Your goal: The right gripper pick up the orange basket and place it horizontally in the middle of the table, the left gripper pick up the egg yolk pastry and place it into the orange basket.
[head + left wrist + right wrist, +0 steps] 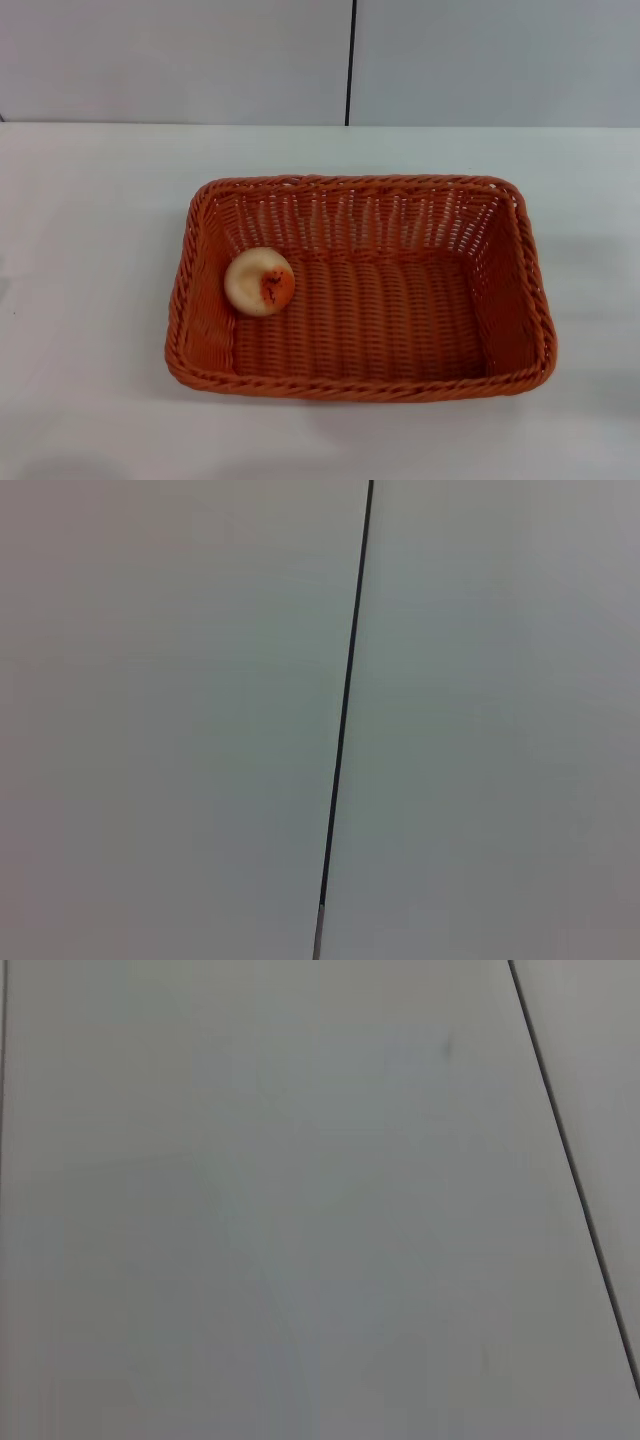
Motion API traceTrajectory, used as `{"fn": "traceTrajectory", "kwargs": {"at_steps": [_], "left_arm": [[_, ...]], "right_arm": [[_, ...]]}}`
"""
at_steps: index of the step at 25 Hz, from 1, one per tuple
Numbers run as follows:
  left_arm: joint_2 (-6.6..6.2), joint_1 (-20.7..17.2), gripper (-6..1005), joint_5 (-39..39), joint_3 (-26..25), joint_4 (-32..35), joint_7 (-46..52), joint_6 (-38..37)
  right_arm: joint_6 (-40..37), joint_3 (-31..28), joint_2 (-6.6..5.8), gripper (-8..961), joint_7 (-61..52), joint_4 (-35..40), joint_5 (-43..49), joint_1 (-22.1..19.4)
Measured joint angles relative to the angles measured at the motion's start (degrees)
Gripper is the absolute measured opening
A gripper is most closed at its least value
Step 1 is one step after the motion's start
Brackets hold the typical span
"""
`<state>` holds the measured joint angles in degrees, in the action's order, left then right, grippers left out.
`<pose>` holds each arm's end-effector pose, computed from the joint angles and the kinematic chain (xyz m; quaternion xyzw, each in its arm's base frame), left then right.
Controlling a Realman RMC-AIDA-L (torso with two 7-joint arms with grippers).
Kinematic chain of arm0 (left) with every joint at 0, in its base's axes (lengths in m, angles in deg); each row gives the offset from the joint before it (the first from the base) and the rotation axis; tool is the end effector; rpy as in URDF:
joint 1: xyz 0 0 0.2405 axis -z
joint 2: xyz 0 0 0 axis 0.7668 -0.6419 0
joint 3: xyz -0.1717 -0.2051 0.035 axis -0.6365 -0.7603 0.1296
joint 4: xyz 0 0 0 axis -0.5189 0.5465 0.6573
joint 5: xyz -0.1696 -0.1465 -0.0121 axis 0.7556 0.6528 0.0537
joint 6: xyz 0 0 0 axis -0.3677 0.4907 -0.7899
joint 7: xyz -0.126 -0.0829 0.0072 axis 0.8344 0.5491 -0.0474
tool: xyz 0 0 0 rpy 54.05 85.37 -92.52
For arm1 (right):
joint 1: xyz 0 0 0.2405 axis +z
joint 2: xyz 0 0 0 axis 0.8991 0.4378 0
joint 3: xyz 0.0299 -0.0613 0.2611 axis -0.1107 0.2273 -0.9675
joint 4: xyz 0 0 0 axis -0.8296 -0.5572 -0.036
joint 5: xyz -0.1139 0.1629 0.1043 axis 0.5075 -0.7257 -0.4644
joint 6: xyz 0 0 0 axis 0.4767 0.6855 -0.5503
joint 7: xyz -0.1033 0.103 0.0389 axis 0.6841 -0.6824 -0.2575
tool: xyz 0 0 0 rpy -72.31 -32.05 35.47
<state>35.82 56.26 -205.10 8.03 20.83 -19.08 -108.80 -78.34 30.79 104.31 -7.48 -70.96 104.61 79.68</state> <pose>-0.4181 0.1812 0.0430 -0.6222 -0.2375 -0.3781 0.6430 0.3714 0.2687 0.0357 -0.6428 0.1882 0.4407 0.5977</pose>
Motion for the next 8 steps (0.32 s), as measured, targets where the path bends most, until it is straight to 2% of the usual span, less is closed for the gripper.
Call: {"fn": "traceTrajectory", "kwargs": {"at_steps": [8], "left_arm": [[-0.05, -0.29, 813, -0.01, -0.46, -0.39, 0.01, 0.41]], "right_arm": [[0.32, -0.38, 0.04, 792, 0.08, -1.1, -0.25, 0.73]]}}
